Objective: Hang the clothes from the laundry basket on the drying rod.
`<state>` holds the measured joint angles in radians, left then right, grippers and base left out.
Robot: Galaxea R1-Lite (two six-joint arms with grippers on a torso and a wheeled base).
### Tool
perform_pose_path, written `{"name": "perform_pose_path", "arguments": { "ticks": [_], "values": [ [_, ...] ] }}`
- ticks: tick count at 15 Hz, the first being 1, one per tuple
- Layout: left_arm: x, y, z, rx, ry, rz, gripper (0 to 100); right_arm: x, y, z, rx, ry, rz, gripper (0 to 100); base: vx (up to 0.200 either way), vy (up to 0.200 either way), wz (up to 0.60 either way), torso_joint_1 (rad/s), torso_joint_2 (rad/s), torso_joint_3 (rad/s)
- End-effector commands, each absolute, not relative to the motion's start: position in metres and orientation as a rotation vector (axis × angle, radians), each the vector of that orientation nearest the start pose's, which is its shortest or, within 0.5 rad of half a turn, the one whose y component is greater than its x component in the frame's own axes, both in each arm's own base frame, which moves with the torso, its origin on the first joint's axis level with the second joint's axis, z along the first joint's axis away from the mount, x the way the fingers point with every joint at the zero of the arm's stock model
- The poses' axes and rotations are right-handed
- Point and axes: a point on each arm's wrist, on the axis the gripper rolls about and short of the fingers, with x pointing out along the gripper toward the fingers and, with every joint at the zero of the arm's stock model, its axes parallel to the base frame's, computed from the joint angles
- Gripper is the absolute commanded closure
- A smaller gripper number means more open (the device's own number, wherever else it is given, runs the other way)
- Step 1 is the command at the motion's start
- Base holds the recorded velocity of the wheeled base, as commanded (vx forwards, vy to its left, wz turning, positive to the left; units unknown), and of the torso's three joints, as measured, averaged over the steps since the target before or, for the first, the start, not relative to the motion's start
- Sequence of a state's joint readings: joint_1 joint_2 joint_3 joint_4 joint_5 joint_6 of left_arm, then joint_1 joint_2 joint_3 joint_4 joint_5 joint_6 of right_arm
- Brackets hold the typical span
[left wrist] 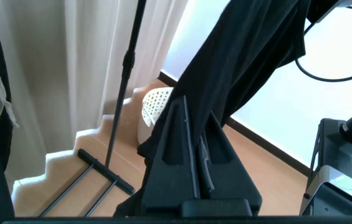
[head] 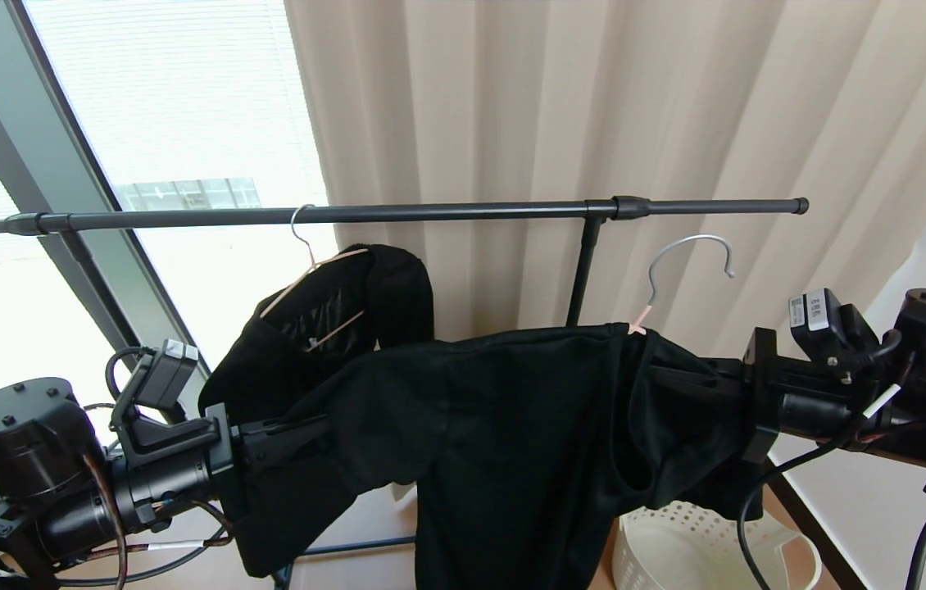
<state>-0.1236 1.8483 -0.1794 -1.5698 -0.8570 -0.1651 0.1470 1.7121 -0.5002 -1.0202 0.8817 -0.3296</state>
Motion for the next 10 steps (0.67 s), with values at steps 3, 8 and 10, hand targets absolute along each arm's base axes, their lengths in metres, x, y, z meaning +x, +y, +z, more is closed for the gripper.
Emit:
{"name": "perform_pose_path", "arguments": {
  "ticks": [3, 8, 10],
  "values": [
    [0.233, -0.04, 0.102, -0.183, 0.155, -0.947, 100, 0.263, 0.05, 0.143, -0.234, -0.003, 1.019, 100, 0.0, 0.0, 0.0, 0.0, 0.0, 0.0],
    [0.232, -0.038, 0.106, -0.176, 0.134, -0.94, 100, 0.266, 0.043, 0.145, -0.239, -0.009, 0.991, 100, 0.0, 0.0, 0.0, 0.0, 0.0, 0.0],
    [0.232, -0.035, 0.109, -0.172, 0.123, -0.93, 100, 0.267, 0.039, 0.146, -0.24, -0.012, 0.977, 100, 0.0, 0.0, 0.0, 0.0, 0.0, 0.0]
  ]
}}
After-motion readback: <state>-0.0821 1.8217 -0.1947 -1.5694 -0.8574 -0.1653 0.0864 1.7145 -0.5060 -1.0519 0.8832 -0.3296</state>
